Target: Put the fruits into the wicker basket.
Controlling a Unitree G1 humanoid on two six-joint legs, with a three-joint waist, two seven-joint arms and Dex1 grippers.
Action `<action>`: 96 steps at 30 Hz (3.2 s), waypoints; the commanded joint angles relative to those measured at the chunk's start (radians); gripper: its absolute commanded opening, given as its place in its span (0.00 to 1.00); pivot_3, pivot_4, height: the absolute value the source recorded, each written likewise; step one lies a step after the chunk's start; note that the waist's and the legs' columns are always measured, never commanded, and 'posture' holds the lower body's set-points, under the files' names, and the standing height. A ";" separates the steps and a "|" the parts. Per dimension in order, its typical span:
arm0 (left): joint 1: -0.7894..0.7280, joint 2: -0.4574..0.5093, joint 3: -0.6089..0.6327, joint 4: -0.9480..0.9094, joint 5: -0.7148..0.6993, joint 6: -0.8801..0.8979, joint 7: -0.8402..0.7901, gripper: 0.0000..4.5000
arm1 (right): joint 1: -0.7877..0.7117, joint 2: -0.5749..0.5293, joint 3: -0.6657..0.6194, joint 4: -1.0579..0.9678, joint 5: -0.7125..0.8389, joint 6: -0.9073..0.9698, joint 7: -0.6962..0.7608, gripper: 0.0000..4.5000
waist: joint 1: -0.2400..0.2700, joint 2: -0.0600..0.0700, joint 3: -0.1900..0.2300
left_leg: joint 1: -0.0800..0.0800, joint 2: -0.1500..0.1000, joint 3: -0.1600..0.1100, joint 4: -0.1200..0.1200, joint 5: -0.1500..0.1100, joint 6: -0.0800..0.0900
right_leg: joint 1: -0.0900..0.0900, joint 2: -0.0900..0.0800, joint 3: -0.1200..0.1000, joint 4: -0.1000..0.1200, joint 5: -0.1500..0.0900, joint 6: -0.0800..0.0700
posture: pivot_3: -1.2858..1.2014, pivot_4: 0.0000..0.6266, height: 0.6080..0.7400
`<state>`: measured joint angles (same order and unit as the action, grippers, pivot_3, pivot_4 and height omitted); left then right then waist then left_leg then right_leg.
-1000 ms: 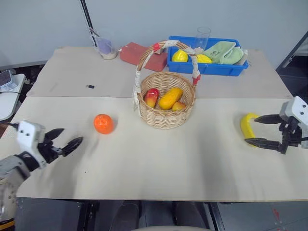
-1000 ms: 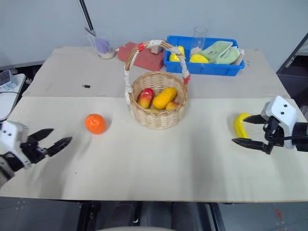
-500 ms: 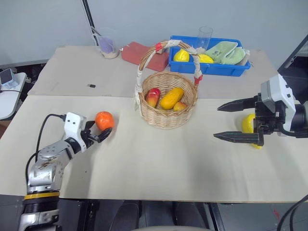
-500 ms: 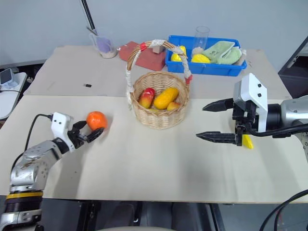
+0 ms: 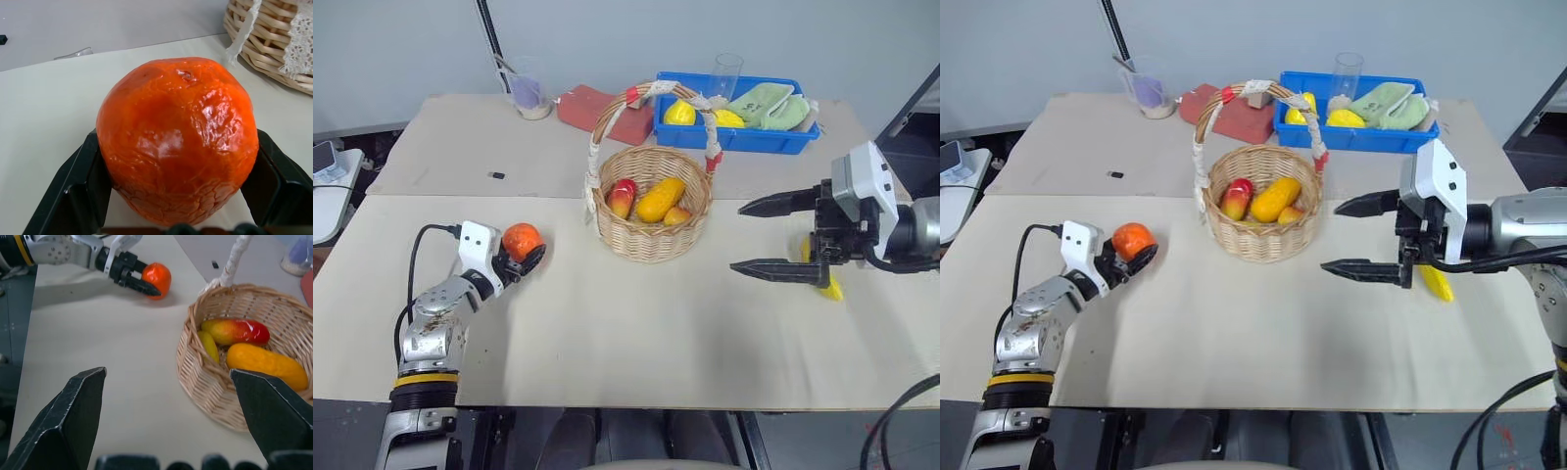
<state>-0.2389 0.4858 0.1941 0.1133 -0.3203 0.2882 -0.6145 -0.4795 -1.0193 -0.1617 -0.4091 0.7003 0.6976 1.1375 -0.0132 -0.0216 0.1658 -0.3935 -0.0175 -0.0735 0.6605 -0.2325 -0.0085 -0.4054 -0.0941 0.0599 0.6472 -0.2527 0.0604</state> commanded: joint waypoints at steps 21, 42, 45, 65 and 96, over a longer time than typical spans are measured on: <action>-0.449 -0.201 -0.320 -0.236 0.029 0.084 0.067 0.89 | 0.076 0.018 -0.157 -0.117 0.068 0.050 -0.232 1.00 | 0.010 -0.001 0.001 | -0.003 -0.001 -0.002 0.002 0.000 0.000 | 0.000 0.001 -0.002 0.000 0.000 0.001 | 0.52 0.24 0.78; -0.319 0.058 -0.352 -0.479 -0.154 0.195 -0.379 0.99 | 0.382 0.018 -0.202 0.220 -0.356 -0.028 -0.492 1.00 | 0.002 -0.001 0.001 | -0.003 -0.001 -0.001 0.003 0.000 0.000 | 0.000 0.001 -0.001 0.000 0.000 0.001 | 0.52 0.24 0.78; -0.301 0.108 -0.346 -0.523 -0.190 0.211 -0.427 0.99 | 0.359 0.057 -0.180 0.320 -0.379 -0.027 -0.511 1.00 | 0.000 -0.001 0.001 | -0.003 -0.001 -0.001 0.003 0.000 0.000 | 0.001 0.001 -0.001 0.000 0.000 0.001 | 0.52 0.24 0.78; -0.214 0.167 -0.215 -0.582 -0.289 0.251 -0.364 1.00 | 0.296 0.135 -0.125 0.413 -0.336 0.021 -0.433 0.04 | -0.001 -0.001 0.001 | -0.003 -0.001 -0.001 0.003 0.000 0.000 | 0.001 0.001 -0.001 -0.001 0.000 0.001 | 0.52 0.24 0.78; -0.003 0.263 0.051 -0.663 -0.410 0.250 -0.266 1.00 | -0.373 0.511 0.275 0.372 -0.234 0.081 -0.481 0.15 | -0.005 -0.002 0.001 | -0.007 0.000 -0.003 0.001 0.000 0.000 | -0.006 0.002 -0.001 0.001 0.001 0.000 | 0.52 0.24 0.78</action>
<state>-0.2265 0.7524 0.2396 -0.5223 -0.7130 0.5496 -0.8887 -0.8191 -0.5191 0.1319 -0.0396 0.4825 0.8159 0.6654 -0.0178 -0.0231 0.1670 -0.4012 -0.0176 -0.0767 0.6618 -0.2320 -0.0086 -0.4128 -0.0925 0.0587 0.6486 -0.2519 0.0606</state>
